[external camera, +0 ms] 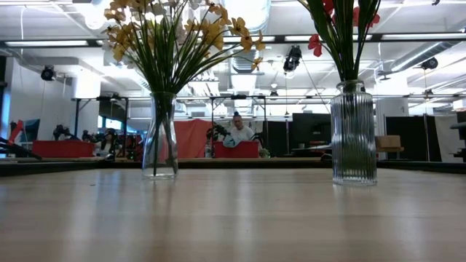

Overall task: Sort flowers into vase by color
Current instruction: Return to Home Position

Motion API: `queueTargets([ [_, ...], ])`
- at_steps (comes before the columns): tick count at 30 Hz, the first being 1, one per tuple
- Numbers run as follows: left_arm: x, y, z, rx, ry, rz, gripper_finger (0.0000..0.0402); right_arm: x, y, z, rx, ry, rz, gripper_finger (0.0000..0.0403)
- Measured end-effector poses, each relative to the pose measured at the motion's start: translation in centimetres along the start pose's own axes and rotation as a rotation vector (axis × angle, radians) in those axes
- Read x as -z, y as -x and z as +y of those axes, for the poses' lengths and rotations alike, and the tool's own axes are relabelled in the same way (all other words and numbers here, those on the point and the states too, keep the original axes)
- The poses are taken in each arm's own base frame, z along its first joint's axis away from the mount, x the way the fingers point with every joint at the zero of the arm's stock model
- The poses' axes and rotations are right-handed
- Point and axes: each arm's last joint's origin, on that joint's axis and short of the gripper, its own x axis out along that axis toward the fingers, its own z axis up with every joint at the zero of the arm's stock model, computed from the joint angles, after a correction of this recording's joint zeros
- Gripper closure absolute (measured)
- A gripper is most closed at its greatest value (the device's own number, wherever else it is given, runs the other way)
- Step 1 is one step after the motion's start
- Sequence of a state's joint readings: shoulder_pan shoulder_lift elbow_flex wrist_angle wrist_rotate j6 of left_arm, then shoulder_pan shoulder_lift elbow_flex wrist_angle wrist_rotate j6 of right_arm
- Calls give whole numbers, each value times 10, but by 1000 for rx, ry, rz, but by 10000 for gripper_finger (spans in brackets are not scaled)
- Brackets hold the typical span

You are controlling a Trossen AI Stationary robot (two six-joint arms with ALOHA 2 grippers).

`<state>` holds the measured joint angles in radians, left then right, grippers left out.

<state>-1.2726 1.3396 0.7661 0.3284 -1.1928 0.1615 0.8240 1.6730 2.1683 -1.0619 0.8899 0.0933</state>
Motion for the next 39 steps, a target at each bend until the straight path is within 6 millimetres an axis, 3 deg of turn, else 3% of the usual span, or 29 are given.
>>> queueTargets([
  [3, -5, 4, -3, 102, 53, 64, 365, 17, 12, 14, -25, -23, -4, 156],
  [5, -6, 4, -2, 144, 120, 121, 391, 32, 18, 22, -17, -38, -18, 157],
  [9, 6, 0, -1, 195, 153, 203, 390, 63, 16, 35, -28, -86, -48, 156],
  [13, 23, 2, 0, 213, 143, 230, 399, 90, 16, 30, -58, -134, -99, 156],
  [17, 37, 2, 11, 187, 192, 205, 401, 107, 24, 20, -231, -164, -222, 157],
  [20, 49, -1, 24, 187, 220, 188, 401, 116, 41, 9, -491, -157, -381, 156],
  [23, 66, -3, 39, 220, 245, 169, 401, 138, 53, -1, -725, -154, -462, 156],
  [32, 103, 4, 75, 219, 318, 34, 401, 217, 48, -3, -837, -265, -500, 156],
  [37, 117, 8, 86, 189, 347, 19, 402, 249, 52, 4, -1104, -247, -599, 156],
  [39, 120, 9, 89, 176, 360, 11, 402, 263, 51, 6, -1135, -238, -605, 156],
])
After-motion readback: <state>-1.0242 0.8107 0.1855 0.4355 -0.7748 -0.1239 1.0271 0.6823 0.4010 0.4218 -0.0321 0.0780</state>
